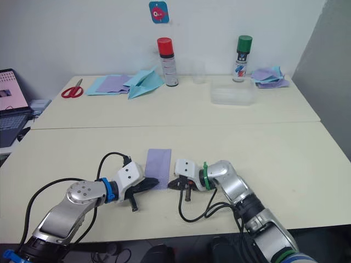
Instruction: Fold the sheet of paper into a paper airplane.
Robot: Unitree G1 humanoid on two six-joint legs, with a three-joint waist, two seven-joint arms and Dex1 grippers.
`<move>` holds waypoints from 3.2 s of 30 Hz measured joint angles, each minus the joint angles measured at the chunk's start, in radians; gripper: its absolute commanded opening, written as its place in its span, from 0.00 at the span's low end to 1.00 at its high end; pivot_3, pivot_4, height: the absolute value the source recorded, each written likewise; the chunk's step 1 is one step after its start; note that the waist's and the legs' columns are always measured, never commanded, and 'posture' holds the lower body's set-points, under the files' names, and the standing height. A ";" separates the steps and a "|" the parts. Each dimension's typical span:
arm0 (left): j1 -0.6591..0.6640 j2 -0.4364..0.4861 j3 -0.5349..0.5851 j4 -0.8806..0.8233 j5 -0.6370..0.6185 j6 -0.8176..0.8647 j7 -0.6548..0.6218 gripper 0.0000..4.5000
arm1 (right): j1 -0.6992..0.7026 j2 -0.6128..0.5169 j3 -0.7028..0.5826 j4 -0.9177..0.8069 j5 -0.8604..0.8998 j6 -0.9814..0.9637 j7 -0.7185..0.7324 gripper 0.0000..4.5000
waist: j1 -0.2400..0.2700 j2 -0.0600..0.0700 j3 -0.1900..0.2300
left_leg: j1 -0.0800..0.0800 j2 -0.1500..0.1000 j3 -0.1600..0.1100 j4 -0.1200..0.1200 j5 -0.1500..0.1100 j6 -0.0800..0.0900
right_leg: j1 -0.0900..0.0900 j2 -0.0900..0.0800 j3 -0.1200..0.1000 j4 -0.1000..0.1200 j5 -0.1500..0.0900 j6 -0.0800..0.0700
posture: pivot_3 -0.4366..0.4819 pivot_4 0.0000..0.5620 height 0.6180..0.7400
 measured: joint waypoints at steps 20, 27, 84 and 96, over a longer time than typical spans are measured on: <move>-0.011 -0.016 0.066 0.073 -0.076 -0.067 -0.053 0.00 | -0.162 0.128 -0.081 0.329 0.010 -0.153 -0.218 0.01 | -0.006 -0.003 0.007 | -0.005 0.001 0.000 -0.005 0.000 0.000 | -0.002 0.000 -0.001 -0.007 0.000 0.001 | 0.48 0.27 1.00; 0.013 -0.017 0.309 0.034 -0.239 0.076 0.001 0.00 | -0.174 0.125 -0.055 0.348 -0.019 -0.207 -0.212 0.01 | -0.007 -0.005 0.008 | -0.005 0.001 0.000 -0.009 0.000 0.000 | -0.004 0.001 -0.001 -0.008 0.000 0.001 | 0.48 0.27 1.00; -0.100 -0.119 0.219 0.140 -0.276 0.149 0.018 0.00 | -0.158 0.144 -0.131 0.145 0.112 0.223 -0.192 0.46 | 0.001 -0.007 0.008 | -0.022 0.001 -0.001 -0.012 0.000 0.000 | -0.016 -0.001 -0.004 -0.014 0.002 0.002 | 0.48 0.27 1.00; -0.111 -0.123 0.216 0.140 -0.273 0.135 0.014 0.00 | -0.182 0.216 -0.332 -0.030 0.346 0.801 -0.340 0.95 | 0.001 -0.007 0.008 | -0.022 0.000 -0.002 -0.012 0.000 -0.001 | -0.016 -0.002 -0.005 -0.014 0.002 0.002 | 0.48 0.27 1.00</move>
